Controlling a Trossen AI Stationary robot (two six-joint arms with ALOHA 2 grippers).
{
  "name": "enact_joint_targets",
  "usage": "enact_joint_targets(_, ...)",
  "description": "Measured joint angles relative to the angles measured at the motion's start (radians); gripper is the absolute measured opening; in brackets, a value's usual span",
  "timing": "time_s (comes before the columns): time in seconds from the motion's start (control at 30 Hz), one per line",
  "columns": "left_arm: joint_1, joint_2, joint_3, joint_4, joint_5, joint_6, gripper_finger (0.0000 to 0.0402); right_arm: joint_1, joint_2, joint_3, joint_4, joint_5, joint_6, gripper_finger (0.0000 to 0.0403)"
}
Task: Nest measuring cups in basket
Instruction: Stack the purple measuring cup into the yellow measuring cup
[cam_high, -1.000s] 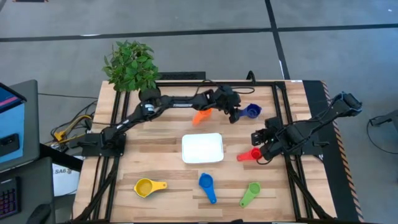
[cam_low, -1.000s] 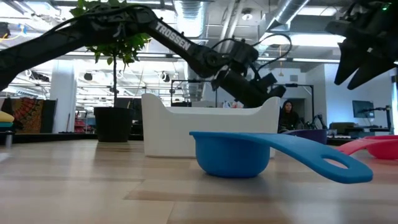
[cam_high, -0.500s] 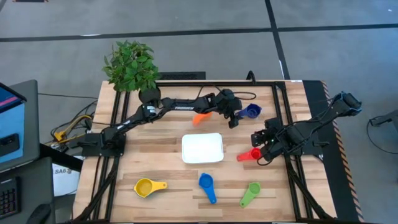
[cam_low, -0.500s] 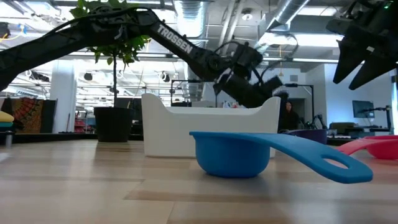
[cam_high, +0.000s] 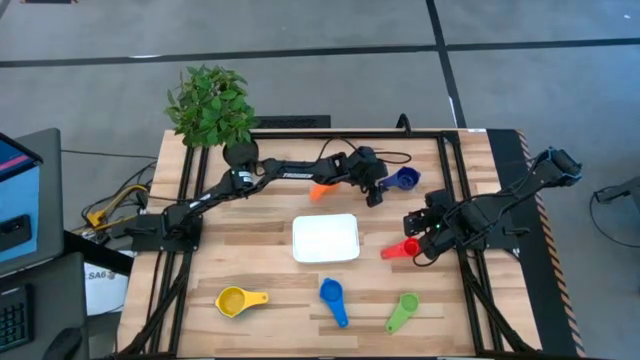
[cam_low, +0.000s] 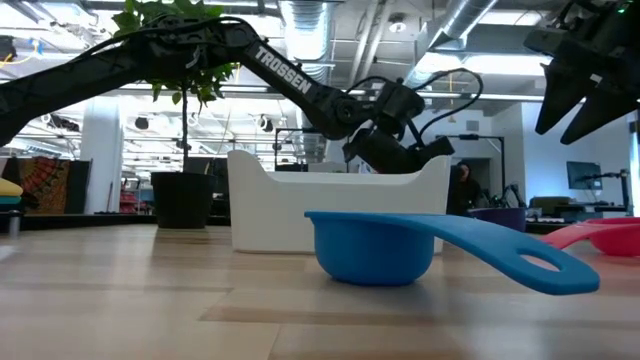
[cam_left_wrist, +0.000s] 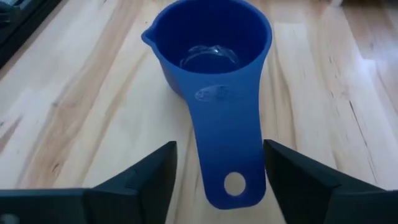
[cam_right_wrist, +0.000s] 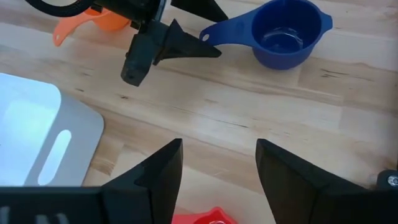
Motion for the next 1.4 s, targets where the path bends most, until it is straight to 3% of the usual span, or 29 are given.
enact_joint_targets(0.2, 0.000, 0.000, 0.000, -0.009, 0.005, -0.010, 0.0153, 0.000, 0.000, 0.000, 0.000, -0.002, -0.002, 0.0226)
enact_joint_targets(0.37, 0.000, 0.000, 0.000, -0.010, -0.005, -0.032, 0.0127, 0.000, 0.000, 0.000, 0.000, -0.002, -0.002, 0.0224)
enact_joint_targets(0.5, 0.000, -0.001, 0.000, -0.031, -0.006, -0.052, 0.0134, 0.000, 0.000, 0.000, 0.000, -0.002, -0.013, 0.0223)
enact_joint_targets(0.67, 0.000, -0.045, 0.001, -0.207, -0.009, -0.056, 0.0150, 0.001, 0.000, 0.000, -0.004, -0.001, -0.025, 0.0224)
enact_joint_targets(1.03, -0.013, -0.166, 0.001, -0.427, -0.008, -0.031, 0.0129, 0.005, 0.000, 0.000, -0.039, 0.024, -0.029, 0.0225)
enact_joint_targets(1.2, -0.039, -0.172, 0.000, -0.565, -0.008, -0.022, 0.0147, -0.008, 0.000, 0.000, -0.053, 0.055, -0.046, 0.0226)
enact_joint_targets(1.4, -0.091, -0.166, 0.000, -0.619, -0.006, -0.008, 0.0156, -0.064, 0.003, 0.000, -0.045, 0.062, -0.088, 0.0225)
